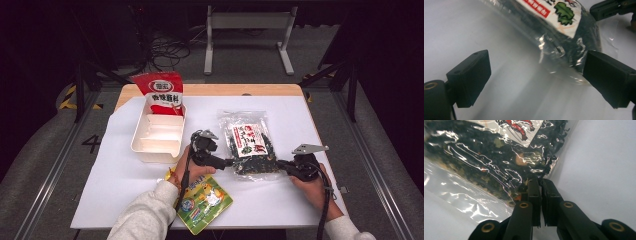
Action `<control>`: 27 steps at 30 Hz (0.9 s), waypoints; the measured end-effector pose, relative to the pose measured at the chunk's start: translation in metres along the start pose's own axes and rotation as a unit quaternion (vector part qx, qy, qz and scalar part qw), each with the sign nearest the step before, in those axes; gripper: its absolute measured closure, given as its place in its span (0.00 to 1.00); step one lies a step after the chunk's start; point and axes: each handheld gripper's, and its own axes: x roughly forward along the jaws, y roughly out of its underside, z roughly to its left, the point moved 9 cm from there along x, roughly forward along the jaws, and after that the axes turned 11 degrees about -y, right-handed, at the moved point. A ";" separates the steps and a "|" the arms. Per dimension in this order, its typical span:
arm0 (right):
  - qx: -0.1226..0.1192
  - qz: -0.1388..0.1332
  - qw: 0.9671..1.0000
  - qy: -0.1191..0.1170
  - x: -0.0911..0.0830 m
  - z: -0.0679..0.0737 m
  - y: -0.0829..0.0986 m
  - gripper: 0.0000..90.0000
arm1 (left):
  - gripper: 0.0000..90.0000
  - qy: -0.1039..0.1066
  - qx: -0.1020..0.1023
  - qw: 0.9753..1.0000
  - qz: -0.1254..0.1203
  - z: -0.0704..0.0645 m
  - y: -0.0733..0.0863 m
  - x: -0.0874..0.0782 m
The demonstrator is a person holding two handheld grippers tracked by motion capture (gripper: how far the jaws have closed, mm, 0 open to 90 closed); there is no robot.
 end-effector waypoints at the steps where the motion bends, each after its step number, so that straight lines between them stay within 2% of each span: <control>1: -0.001 0.000 1.000 0.000 0.000 0.000 0.000 0.96 | 0.09 0.010 -0.009 1.000 -0.001 -0.001 -0.002 0.001; 4: -0.003 -0.001 1.000 -0.003 0.000 -0.001 0.000 0.97 | 0.09 0.019 -0.026 0.999 -0.002 0.002 -0.011 0.006; 6: -0.009 0.000 1.000 0.000 0.001 -0.001 0.000 0.97 | 0.10 0.013 -0.025 1.000 -0.003 0.004 -0.014 0.009; 7: -0.010 0.000 1.000 0.001 0.001 -0.001 0.000 0.97 | 0.09 0.021 -0.042 0.999 0.007 0.007 -0.016 0.013; 8: -0.012 0.000 1.000 0.002 0.000 -0.001 0.000 0.97 | 0.09 0.030 -0.054 0.998 0.006 0.007 -0.018 0.017; 10: -0.014 -0.001 1.000 0.001 0.000 -0.001 0.000 0.96 | 0.09 0.030 -0.059 0.998 0.011 0.009 -0.020 0.023; 12: -0.017 -0.002 1.000 0.001 0.000 -0.001 0.000 0.95 | 0.09 0.040 -0.064 0.997 0.023 0.011 -0.021 0.029; 14: -0.021 -0.003 1.000 0.003 0.000 -0.002 0.000 0.94 | 0.09 0.048 -0.078 0.996 0.015 0.013 -0.026 0.030; 15: -0.025 -0.003 1.000 0.004 0.000 -0.002 -0.001 0.94 | 0.10 0.053 -0.075 0.996 0.012 0.015 -0.027 0.031; 16: -0.028 -0.003 1.000 0.005 0.000 -0.002 -0.001 0.94 | 0.10 0.056 -0.081 0.995 0.013 0.015 -0.028 0.032; 18: -0.031 -0.003 1.000 0.005 0.000 -0.002 -0.001 0.94 | 0.16 0.073 -0.072 0.995 0.012 0.013 -0.029 0.034; 19: -0.035 -0.005 0.999 0.006 0.001 -0.002 -0.001 0.93 | 0.17 0.071 -0.065 0.995 0.007 0.011 -0.031 0.035; 20: -0.037 -0.005 0.999 0.007 0.000 -0.002 -0.001 0.93 | 0.24 0.064 -0.060 0.996 0.006 0.011 -0.032 0.035; 21: -0.038 -0.004 0.999 0.008 0.001 -0.002 -0.001 0.93 | 0.29 0.070 -0.056 0.996 -0.001 0.009 -0.033 0.034; 22: -0.042 -0.003 0.999 0.008 0.001 -0.002 -0.001 0.93 | 0.37 0.076 -0.042 0.996 -0.012 0.006 -0.035 0.031; 23: -0.042 -0.003 0.999 0.008 0.001 -0.002 -0.001 0.93 | 0.44 0.076 -0.042 0.996 -0.012 0.006 -0.035 0.031; 24: -0.049 0.000 0.999 0.012 0.001 -0.002 -0.001 0.92 | 0.44 0.068 -0.031 0.997 -0.025 0.004 -0.038 0.027; 25: -0.057 0.002 0.998 0.018 0.000 -0.001 -0.001 0.90 | 0.58 0.075 -0.023 0.996 -0.043 0.003 -0.040 0.021; 26: -0.061 0.004 0.998 0.018 0.000 -0.001 -0.002 0.89 | 0.63 0.075 -0.023 0.996 -0.043 0.003 -0.040 0.021; 27: -0.061 0.004 0.998 0.018 0.000 -0.001 -0.002 0.89 | 0.63 0.081 -0.020 0.995 -0.055 0.002 -0.042 0.016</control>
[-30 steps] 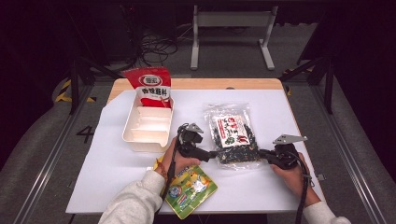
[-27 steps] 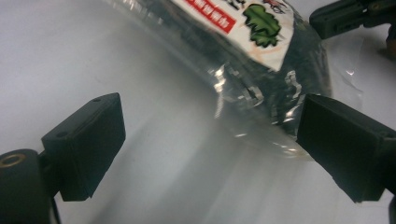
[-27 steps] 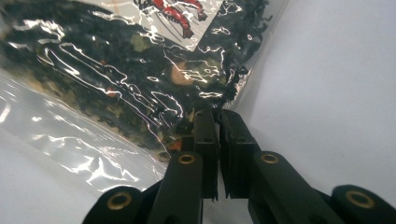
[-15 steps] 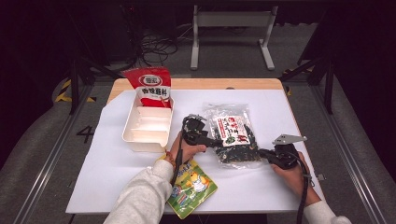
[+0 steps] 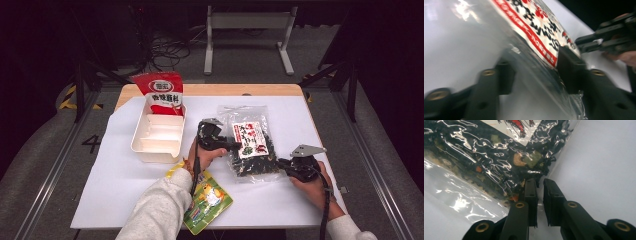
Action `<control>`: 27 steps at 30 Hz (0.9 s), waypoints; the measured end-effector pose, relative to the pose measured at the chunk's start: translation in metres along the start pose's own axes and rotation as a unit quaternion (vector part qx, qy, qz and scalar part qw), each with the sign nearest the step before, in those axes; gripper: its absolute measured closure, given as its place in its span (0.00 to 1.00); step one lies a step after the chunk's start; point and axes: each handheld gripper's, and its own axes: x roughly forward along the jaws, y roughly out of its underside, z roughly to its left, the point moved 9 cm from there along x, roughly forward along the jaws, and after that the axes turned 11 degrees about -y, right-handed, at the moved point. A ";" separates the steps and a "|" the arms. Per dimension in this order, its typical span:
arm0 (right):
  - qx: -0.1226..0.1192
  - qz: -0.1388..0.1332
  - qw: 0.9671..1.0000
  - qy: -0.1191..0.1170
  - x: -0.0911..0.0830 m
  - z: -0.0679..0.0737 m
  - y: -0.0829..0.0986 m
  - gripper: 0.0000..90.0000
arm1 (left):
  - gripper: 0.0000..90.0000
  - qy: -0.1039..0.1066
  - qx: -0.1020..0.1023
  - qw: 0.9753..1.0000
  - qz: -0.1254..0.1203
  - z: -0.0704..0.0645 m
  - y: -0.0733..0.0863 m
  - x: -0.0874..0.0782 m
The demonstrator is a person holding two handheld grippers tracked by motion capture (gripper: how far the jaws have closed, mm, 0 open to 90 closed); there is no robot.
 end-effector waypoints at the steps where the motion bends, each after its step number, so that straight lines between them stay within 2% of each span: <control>1: -0.001 -0.002 1.000 0.003 -0.001 0.000 0.000 0.88 | 0.68 -0.002 0.009 1.000 -0.005 -0.002 -0.001 -0.003; 3: 0.001 -0.007 1.000 0.002 -0.003 0.000 -0.001 0.84 | 0.76 -0.002 0.024 0.999 -0.021 -0.006 -0.004 -0.007; 4: 0.002 -0.013 1.000 0.003 -0.004 0.000 -0.002 0.80 | 0.80 0.002 0.020 0.999 -0.029 -0.010 -0.005 -0.010; 5: 0.012 -0.026 1.000 0.004 -0.008 0.000 -0.004 0.71 | 0.86 0.019 0.024 0.998 -0.055 -0.015 -0.010 -0.018; 7: 0.019 -0.032 0.999 -0.003 -0.010 0.000 -0.005 0.70 | 0.88 0.021 0.031 0.997 -0.062 -0.019 -0.012 -0.022; 8: 0.022 -0.040 0.999 -0.007 -0.012 0.001 -0.006 0.67 | 0.89 0.017 0.041 0.996 -0.071 -0.023 -0.015 -0.027; 9: 0.023 -0.050 0.998 -0.007 -0.016 0.001 -0.007 0.59 | 0.90 0.018 0.059 0.995 -0.079 -0.031 -0.018 -0.033; 10: 0.023 -0.050 0.998 -0.007 -0.016 0.001 -0.007 0.59 | 0.90 0.018 0.059 0.995 -0.079 -0.031 -0.018 -0.033; 13: 0.019 -0.061 0.998 -0.011 -0.021 0.004 -0.010 0.55 | 0.90 0.000 0.088 0.992 -0.093 -0.041 -0.022 -0.042; 15: 0.019 -0.074 0.997 -0.013 -0.027 0.006 -0.013 0.53 | 0.90 -0.017 0.109 0.989 -0.103 -0.047 -0.025 -0.048; 17: 0.019 -0.084 0.996 -0.009 -0.031 0.006 -0.015 0.51 | 0.90 -0.028 0.126 0.986 -0.104 -0.051 -0.027 -0.053; 19: 0.020 -0.097 0.995 -0.006 -0.037 0.005 -0.018 0.50 | 0.91 -0.038 0.134 0.984 -0.115 -0.052 -0.030 -0.058; 21: 0.024 -0.103 0.994 -0.004 -0.039 0.004 -0.018 0.49 | 0.91 -0.043 0.138 0.983 -0.117 -0.052 -0.032 -0.064; 27: 0.025 -0.103 0.994 -0.005 -0.037 0.004 -0.016 0.46 | 0.91 -0.067 0.150 0.978 -0.132 -0.050 -0.041 -0.085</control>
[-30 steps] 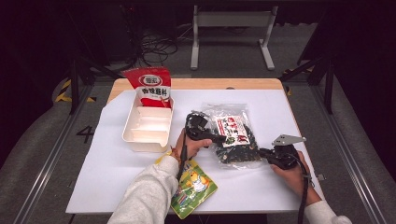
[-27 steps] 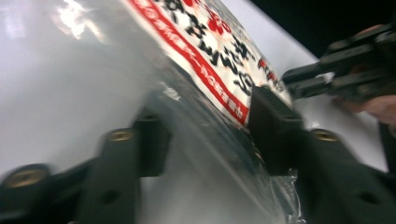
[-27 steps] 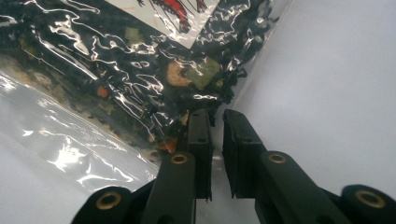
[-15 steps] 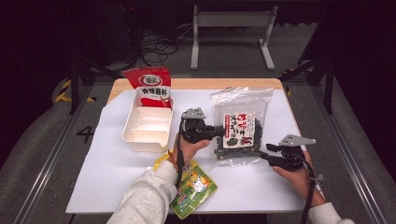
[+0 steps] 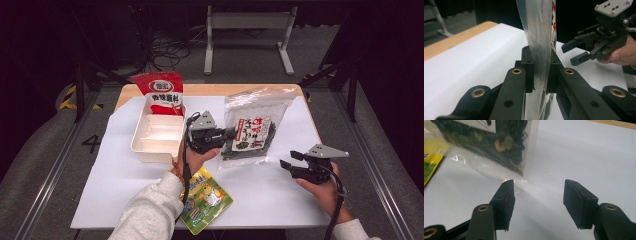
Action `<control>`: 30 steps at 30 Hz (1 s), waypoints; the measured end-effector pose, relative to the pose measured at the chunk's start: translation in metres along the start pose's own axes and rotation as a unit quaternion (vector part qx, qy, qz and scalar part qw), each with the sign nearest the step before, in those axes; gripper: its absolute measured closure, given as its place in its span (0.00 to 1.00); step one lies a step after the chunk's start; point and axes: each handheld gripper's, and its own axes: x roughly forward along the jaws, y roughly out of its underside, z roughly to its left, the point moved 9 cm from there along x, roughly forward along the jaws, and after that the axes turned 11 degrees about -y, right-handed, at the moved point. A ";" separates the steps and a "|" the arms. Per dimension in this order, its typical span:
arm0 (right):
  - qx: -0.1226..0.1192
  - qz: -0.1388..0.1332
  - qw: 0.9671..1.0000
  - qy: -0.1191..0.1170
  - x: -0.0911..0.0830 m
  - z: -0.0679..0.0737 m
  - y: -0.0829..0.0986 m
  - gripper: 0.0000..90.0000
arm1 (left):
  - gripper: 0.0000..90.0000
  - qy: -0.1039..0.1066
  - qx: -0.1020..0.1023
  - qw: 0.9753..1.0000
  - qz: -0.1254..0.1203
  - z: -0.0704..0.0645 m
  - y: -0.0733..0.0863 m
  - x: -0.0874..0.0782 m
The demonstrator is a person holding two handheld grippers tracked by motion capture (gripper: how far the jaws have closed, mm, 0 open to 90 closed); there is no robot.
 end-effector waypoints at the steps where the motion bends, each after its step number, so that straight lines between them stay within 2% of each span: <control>1: -0.001 0.000 1.000 -0.002 0.001 0.001 0.000 0.46 | 0.91 -0.003 0.000 1.000 -0.005 0.001 -0.003 -0.004; 4: -0.003 -0.001 1.000 -0.004 0.002 0.003 0.000 0.46 | 0.91 -0.012 0.010 1.000 -0.011 0.006 -0.011 -0.018; 5: -0.004 -0.001 1.000 -0.005 0.002 0.004 0.000 0.46 | 0.91 -0.020 0.020 1.000 -0.014 0.009 -0.015 -0.024; 13: -0.004 0.002 1.000 -0.010 0.005 0.006 0.000 0.44 | 0.90 -0.060 0.017 0.998 -0.032 0.025 -0.033 -0.067; 19: -0.006 0.004 1.000 -0.014 0.007 0.009 0.001 0.43 | 0.90 -0.091 0.030 0.994 -0.045 0.042 -0.044 -0.102; 24: -0.005 0.004 1.000 -0.014 0.008 0.009 0.001 0.42 | 0.90 -0.119 0.023 0.991 -0.056 0.068 -0.043 -0.130; 26: -0.006 0.004 1.000 -0.014 0.008 0.009 0.001 0.42 | 0.90 -0.127 0.021 0.990 -0.055 0.078 -0.041 -0.138; 27: -0.006 0.004 1.000 -0.014 0.008 0.009 0.001 0.42 | 0.90 -0.127 0.021 0.990 -0.055 0.078 -0.041 -0.138; 29: -0.005 0.004 1.000 -0.015 0.009 0.010 0.001 0.42 | 0.90 -0.141 0.026 0.988 -0.050 0.092 -0.034 -0.147; 30: -0.005 0.004 1.000 -0.015 0.009 0.010 0.001 0.42 | 0.90 -0.141 0.026 0.988 -0.050 0.092 -0.034 -0.147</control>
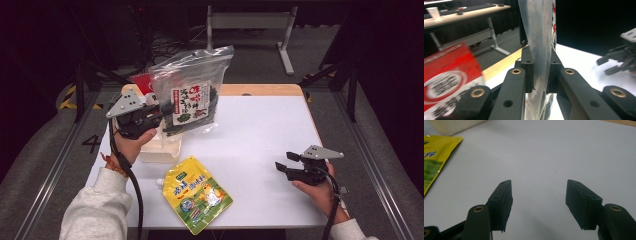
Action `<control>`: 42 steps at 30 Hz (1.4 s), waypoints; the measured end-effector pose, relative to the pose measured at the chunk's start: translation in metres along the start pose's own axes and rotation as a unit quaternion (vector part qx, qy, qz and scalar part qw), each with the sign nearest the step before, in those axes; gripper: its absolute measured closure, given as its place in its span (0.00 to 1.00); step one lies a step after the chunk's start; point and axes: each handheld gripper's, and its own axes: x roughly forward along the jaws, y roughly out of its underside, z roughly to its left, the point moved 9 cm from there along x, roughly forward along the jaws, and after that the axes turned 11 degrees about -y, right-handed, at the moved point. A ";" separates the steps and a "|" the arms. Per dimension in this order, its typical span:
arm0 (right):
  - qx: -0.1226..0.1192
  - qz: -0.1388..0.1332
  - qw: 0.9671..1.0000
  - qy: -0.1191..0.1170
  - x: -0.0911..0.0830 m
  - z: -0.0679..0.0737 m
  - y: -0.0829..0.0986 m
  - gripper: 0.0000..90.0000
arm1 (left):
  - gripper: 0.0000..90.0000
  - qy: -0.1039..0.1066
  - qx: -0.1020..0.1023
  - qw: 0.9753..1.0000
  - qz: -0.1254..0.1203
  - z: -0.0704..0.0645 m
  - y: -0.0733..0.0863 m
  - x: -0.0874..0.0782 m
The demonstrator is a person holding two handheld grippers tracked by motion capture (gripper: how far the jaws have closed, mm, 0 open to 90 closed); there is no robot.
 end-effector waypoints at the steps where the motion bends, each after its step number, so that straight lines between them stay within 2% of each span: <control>1: -0.001 0.000 1.000 0.000 0.000 0.000 0.000 0.42 | 0.90 -0.005 0.005 1.000 0.001 0.006 0.003 -0.002; 10: -0.003 0.003 1.000 -0.002 0.002 0.001 0.001 0.42 | 0.90 -0.036 0.002 0.999 0.012 0.037 0.025 -0.006; 15: -0.003 0.006 1.000 -0.003 0.003 0.001 0.002 0.41 | 0.90 -0.058 0.012 0.998 0.022 0.054 0.034 -0.009; 22: -0.003 0.008 1.000 -0.003 0.004 0.002 0.002 0.41 | 0.90 -0.085 0.028 0.995 0.041 0.066 0.046 -0.007; 24: -0.005 0.010 1.000 -0.003 0.005 0.002 0.003 0.41 | 0.90 -0.099 0.036 0.994 0.043 0.069 0.048 -0.005; 27: -0.005 0.013 1.000 -0.004 0.006 0.002 0.004 0.41 | 0.90 -0.106 0.036 0.993 0.042 0.073 0.051 -0.002; 33: -0.010 0.014 1.000 -0.007 0.006 0.004 0.004 0.40 | 0.90 -0.099 0.034 0.993 0.050 0.074 0.064 0.006; 40: -0.012 0.017 1.000 -0.008 0.008 0.005 0.004 0.40 | 0.89 -0.091 0.010 0.995 0.031 0.074 0.075 0.013; 42: -0.012 0.017 1.000 -0.008 0.008 0.005 0.004 0.40 | 0.89 -0.092 0.017 0.995 0.033 0.073 0.076 0.014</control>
